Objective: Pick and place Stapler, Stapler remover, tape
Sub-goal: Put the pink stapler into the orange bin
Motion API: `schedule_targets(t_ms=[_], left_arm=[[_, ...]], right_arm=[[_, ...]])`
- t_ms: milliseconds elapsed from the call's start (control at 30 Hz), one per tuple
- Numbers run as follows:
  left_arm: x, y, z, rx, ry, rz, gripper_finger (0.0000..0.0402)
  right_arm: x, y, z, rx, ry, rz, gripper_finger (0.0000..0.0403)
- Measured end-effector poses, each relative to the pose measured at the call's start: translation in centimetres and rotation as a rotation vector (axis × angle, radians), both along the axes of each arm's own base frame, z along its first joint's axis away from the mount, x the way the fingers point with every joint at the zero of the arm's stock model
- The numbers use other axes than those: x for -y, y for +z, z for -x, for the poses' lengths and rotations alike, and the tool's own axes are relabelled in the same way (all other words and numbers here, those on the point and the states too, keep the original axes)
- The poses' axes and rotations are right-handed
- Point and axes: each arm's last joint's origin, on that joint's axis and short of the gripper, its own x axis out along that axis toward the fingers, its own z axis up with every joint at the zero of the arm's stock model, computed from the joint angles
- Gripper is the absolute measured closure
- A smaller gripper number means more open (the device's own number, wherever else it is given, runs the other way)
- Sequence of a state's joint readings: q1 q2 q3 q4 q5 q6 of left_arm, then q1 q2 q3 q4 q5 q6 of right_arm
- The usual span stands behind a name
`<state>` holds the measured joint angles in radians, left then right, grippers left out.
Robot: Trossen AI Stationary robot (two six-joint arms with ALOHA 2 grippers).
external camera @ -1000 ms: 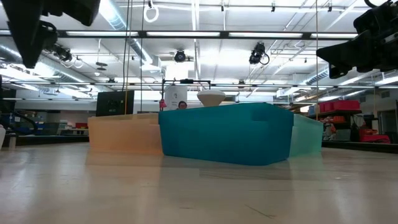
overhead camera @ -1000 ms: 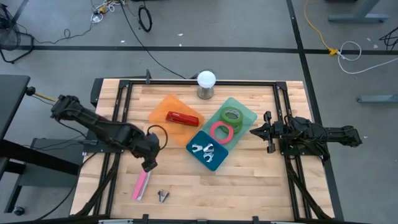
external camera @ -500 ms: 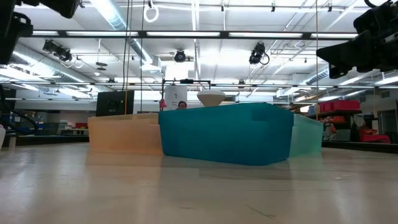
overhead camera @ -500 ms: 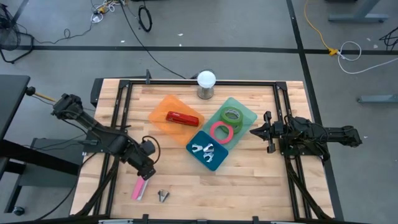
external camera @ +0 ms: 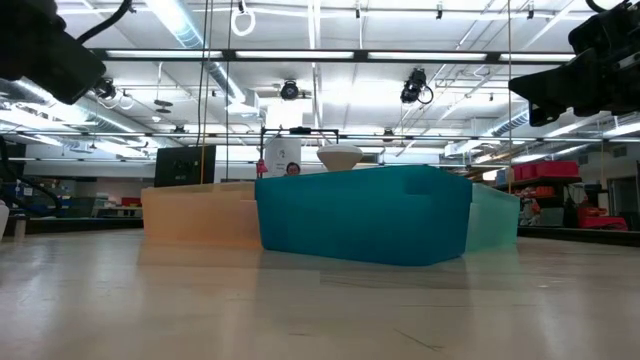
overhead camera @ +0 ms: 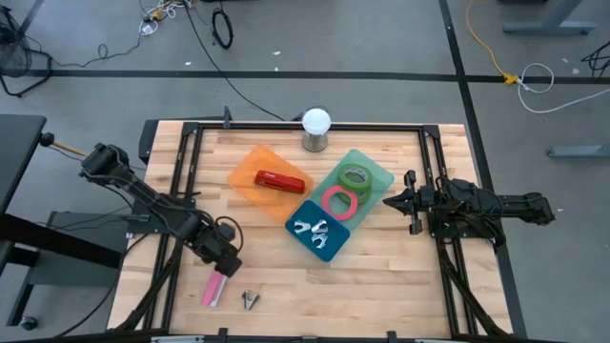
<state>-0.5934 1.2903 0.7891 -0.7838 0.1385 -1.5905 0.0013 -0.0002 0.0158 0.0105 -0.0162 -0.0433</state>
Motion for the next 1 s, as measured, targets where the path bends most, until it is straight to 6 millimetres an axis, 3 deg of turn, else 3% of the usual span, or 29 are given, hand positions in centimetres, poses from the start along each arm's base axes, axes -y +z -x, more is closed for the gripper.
schedule_targets(t_ms=[267, 1000], left_arm=[[-0.1, -0.1, -0.1, -0.012, 0.133, -0.023, 0.0093], [0.7, -4.3, -1.3, -0.126, 0.131, -0.084, 0.0093]], right_arm=[[0.0, 0.0, 0.0, 0.0, 0.0, 0.0, 0.0392], [0.0, 0.0, 0.0, 0.0, 0.0, 0.0, 0.0392]])
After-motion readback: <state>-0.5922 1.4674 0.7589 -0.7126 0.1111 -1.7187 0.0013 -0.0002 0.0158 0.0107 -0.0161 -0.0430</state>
